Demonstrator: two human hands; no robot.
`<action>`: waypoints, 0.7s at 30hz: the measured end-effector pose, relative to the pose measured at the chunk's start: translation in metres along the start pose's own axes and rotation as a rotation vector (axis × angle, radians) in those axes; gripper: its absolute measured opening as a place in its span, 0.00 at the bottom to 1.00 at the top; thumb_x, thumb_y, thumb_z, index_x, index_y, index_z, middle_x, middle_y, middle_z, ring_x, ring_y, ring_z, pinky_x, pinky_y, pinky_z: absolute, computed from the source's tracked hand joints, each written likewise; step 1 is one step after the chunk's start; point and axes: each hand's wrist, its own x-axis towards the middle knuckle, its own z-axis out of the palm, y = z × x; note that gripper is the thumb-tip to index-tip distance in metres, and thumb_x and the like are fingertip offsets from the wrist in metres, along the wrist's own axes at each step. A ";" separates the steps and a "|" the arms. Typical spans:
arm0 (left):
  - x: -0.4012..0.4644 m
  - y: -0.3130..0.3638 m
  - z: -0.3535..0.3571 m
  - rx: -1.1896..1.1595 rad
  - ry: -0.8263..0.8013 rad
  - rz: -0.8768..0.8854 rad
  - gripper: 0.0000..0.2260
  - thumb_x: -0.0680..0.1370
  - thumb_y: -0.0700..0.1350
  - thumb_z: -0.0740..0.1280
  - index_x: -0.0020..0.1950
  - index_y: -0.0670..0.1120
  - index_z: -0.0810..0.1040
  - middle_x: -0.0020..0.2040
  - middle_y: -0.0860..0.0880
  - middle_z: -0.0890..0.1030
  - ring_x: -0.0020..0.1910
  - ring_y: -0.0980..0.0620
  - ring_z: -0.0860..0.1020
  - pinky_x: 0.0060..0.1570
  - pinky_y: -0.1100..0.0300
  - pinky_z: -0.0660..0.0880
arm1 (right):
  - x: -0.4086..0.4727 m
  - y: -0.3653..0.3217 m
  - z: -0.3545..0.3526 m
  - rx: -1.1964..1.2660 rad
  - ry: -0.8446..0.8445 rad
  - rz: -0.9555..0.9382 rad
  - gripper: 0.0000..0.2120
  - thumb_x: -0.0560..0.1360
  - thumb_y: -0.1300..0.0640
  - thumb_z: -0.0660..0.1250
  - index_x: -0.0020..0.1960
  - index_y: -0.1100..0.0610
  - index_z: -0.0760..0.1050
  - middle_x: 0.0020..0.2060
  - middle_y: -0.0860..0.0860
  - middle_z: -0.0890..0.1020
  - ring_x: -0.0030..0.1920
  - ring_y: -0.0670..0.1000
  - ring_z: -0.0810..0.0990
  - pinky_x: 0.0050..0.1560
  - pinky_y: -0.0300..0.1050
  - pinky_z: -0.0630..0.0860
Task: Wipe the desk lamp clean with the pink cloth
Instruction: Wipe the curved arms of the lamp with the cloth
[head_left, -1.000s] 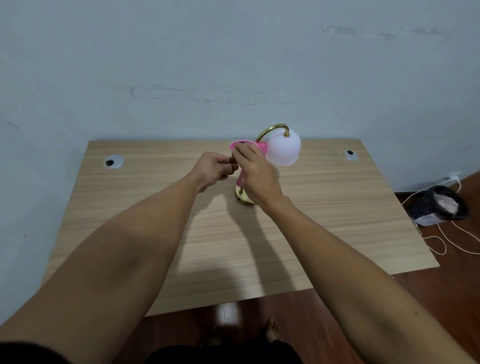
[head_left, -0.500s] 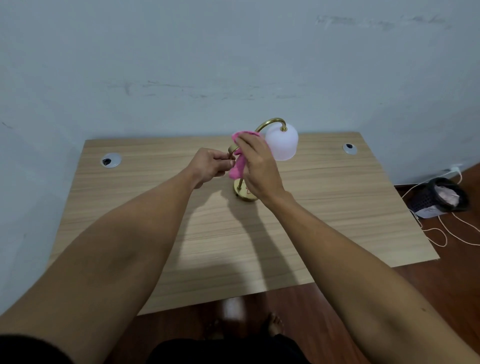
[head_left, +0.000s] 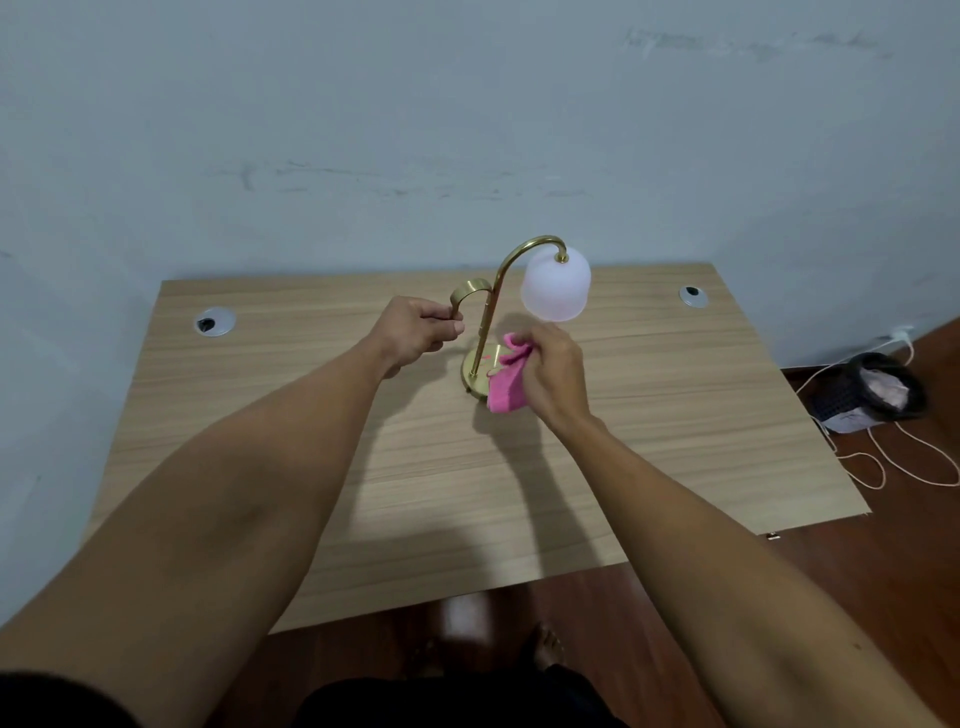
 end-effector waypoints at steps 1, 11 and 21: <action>-0.001 -0.001 0.002 0.001 0.006 -0.006 0.12 0.76 0.36 0.75 0.59 0.36 0.83 0.49 0.41 0.82 0.49 0.48 0.77 0.53 0.54 0.75 | 0.001 0.004 -0.004 0.087 0.002 0.119 0.19 0.73 0.74 0.55 0.48 0.60 0.82 0.48 0.59 0.85 0.42 0.58 0.86 0.48 0.58 0.84; -0.034 -0.014 0.011 0.224 -0.153 -0.278 0.02 0.79 0.35 0.68 0.50 0.38 0.80 0.48 0.37 0.83 0.44 0.46 0.84 0.35 0.59 0.80 | 0.020 -0.013 -0.026 0.213 -0.294 0.455 0.10 0.77 0.67 0.65 0.42 0.54 0.80 0.40 0.50 0.82 0.39 0.49 0.80 0.37 0.40 0.75; -0.050 -0.013 0.041 0.222 -0.282 -0.218 0.33 0.69 0.41 0.79 0.72 0.56 0.76 0.72 0.51 0.74 0.71 0.51 0.71 0.61 0.53 0.68 | 0.038 -0.036 -0.043 -0.436 -0.788 0.152 0.06 0.71 0.64 0.76 0.39 0.58 0.79 0.41 0.58 0.82 0.42 0.53 0.78 0.45 0.50 0.77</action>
